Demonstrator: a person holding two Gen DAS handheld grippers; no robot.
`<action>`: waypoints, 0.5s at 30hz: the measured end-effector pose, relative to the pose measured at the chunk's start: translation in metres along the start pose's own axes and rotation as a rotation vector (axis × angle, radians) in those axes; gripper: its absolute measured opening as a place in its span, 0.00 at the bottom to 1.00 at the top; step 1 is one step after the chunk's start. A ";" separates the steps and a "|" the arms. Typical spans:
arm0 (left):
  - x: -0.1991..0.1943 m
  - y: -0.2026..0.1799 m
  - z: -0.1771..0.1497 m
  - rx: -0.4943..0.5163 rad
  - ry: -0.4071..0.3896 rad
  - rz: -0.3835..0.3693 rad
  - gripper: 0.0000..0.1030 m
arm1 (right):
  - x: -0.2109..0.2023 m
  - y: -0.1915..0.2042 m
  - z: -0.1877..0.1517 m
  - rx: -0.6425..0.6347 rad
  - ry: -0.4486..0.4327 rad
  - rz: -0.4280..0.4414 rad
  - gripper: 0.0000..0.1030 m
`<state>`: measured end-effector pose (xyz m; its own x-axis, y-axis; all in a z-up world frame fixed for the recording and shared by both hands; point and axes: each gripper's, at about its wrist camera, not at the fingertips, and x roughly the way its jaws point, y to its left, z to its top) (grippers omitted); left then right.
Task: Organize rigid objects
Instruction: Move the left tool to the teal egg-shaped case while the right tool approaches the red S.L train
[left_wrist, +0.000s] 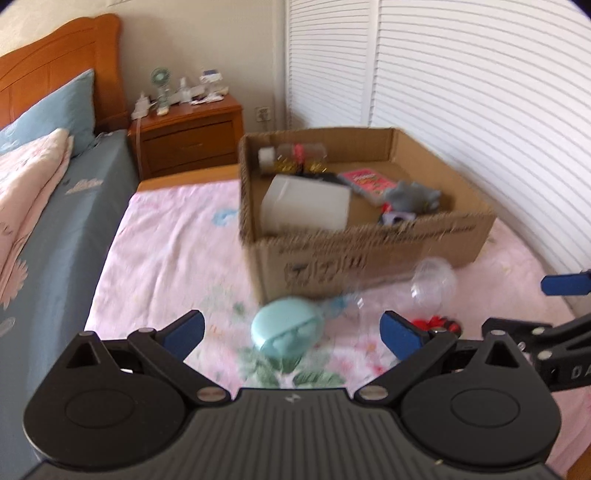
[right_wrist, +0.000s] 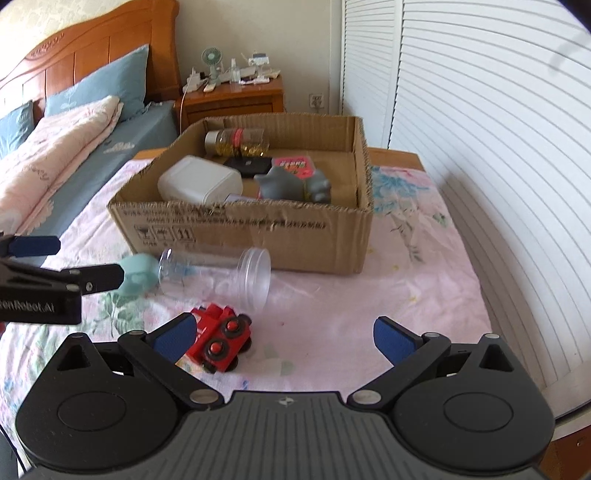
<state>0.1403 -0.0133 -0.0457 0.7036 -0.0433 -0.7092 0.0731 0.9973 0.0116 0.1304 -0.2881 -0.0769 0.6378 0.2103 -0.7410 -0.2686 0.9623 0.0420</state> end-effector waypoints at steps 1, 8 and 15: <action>0.002 0.001 -0.005 -0.005 0.010 0.013 0.98 | 0.002 0.002 -0.001 -0.005 0.007 0.002 1.00; 0.013 0.010 -0.019 -0.033 0.056 0.061 0.98 | 0.021 0.024 -0.003 -0.049 0.044 0.009 1.00; 0.011 0.022 -0.023 -0.047 0.023 0.098 0.98 | 0.046 0.042 0.001 -0.063 0.072 0.018 1.00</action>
<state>0.1331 0.0095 -0.0694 0.6894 0.0551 -0.7223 -0.0284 0.9984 0.0491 0.1491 -0.2374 -0.1091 0.5794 0.2120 -0.7870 -0.3257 0.9453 0.0149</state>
